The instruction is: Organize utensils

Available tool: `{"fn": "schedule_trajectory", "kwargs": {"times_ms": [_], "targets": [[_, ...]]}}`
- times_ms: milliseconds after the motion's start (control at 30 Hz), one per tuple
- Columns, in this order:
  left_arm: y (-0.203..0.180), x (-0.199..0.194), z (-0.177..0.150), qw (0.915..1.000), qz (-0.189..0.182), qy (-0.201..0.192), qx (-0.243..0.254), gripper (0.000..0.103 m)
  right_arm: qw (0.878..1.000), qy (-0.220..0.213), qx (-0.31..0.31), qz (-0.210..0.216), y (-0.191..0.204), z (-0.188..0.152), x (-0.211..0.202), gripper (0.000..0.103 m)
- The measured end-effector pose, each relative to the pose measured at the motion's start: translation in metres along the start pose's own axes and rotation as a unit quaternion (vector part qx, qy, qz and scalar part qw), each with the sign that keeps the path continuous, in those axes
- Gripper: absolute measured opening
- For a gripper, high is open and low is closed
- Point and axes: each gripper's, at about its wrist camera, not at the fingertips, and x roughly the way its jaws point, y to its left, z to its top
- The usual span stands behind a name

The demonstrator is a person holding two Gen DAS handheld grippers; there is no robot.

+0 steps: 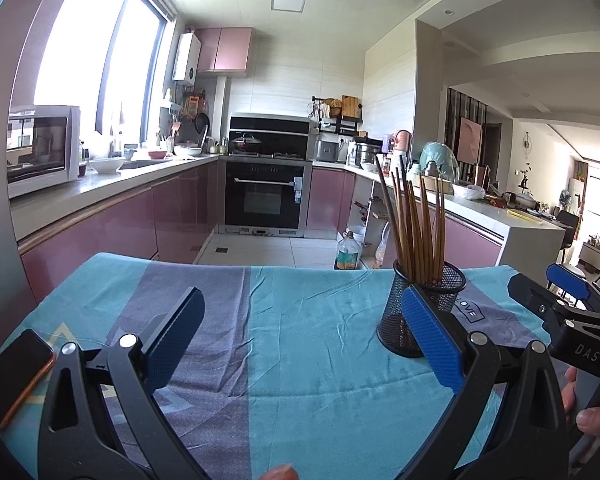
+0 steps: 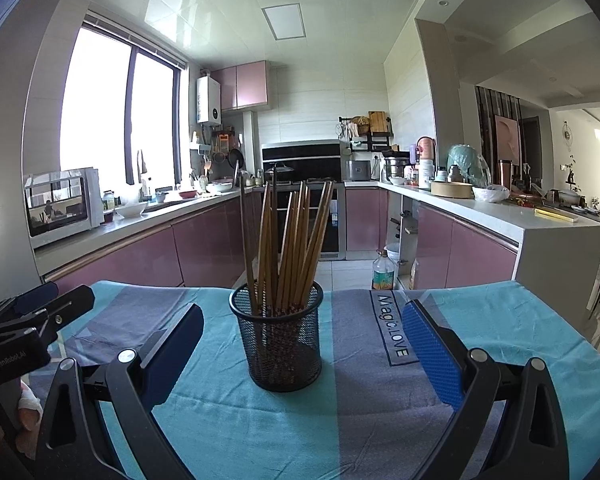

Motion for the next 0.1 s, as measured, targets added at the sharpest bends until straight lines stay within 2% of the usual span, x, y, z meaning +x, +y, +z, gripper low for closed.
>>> {"fn": "schedule_trajectory", "kwargs": {"times_ms": [100], "targets": [[0.009, 0.012, -0.001, 0.9996, 0.006, 0.027, -0.009, 0.097, 0.998, 0.054, 0.016, -0.011, -0.023, -0.001, 0.021, 0.096]]}}
